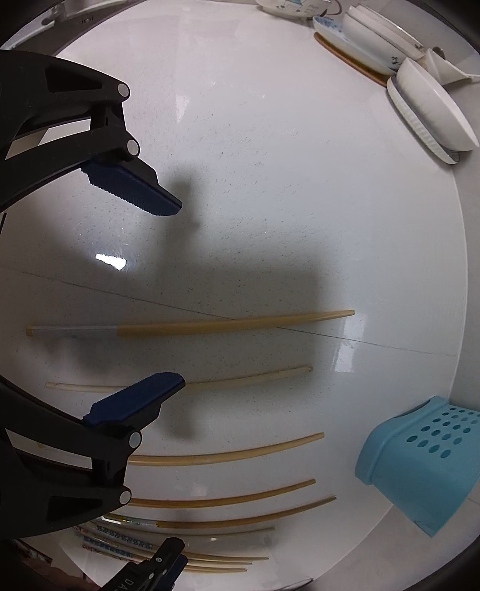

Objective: Organize utensils
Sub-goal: 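Close the left tool on a plain chopstick while the right tool grasps another chopstick, then lift both held chopsticks and carry them over the blue utensil holder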

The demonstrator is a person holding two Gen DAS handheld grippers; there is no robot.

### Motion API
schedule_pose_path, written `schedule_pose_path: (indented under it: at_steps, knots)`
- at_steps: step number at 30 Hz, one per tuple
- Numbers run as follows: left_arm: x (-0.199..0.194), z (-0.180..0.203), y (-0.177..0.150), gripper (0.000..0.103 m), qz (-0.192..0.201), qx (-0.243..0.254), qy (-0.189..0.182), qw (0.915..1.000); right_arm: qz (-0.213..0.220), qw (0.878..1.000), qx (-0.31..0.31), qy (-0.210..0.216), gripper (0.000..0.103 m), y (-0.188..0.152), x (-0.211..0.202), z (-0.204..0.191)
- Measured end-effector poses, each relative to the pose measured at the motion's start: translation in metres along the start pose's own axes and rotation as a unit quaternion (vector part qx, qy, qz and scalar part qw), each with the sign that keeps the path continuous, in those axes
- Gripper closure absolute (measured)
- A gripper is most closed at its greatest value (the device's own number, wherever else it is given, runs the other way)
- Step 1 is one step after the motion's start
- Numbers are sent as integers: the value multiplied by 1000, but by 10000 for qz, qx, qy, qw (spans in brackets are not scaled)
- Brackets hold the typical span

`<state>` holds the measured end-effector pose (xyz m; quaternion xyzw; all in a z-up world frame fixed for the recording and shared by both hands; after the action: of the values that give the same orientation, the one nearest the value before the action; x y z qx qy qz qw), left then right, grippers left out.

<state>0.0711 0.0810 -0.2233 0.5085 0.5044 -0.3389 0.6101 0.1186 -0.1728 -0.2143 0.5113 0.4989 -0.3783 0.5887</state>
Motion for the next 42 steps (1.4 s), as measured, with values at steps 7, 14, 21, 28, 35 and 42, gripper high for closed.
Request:
schedule_pose_path:
  at_steps: [7,14,21,28,35,42]
  knots:
    - [13,0,2,32,-213,-29,-12,9998,-258,9996,-53,-78,79,3,12,-3]
    - [13,17,6,49,-439,138,-33,9989,-405,9990,-99,-138,89,13,24,-13]
    - [11,29,10,96,-532,265,60,9982,-613,9980,107,-145,100,19,24,-7]
    - [4,29,12,96,-402,181,-123,9990,-602,9978,164,-203,100,23,27,-7]
    - [-21,29,15,96,19,173,-336,9993,-251,9993,230,-174,100,28,12,-3]
    - [-51,38,33,96,448,175,-522,9975,152,9991,403,28,100,37,-11,5]
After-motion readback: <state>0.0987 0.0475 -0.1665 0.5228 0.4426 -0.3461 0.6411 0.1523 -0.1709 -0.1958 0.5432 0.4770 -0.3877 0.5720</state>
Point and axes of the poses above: each gripper's, at about its wrist camera, not at the fingertips, and x roughly the way its jaws point, z to its right, y to its top, the point moved 7 cm from there along x, roughly the way its jaws point, and after that the axes turned 5 degrees about z, right-handed, at the moved point
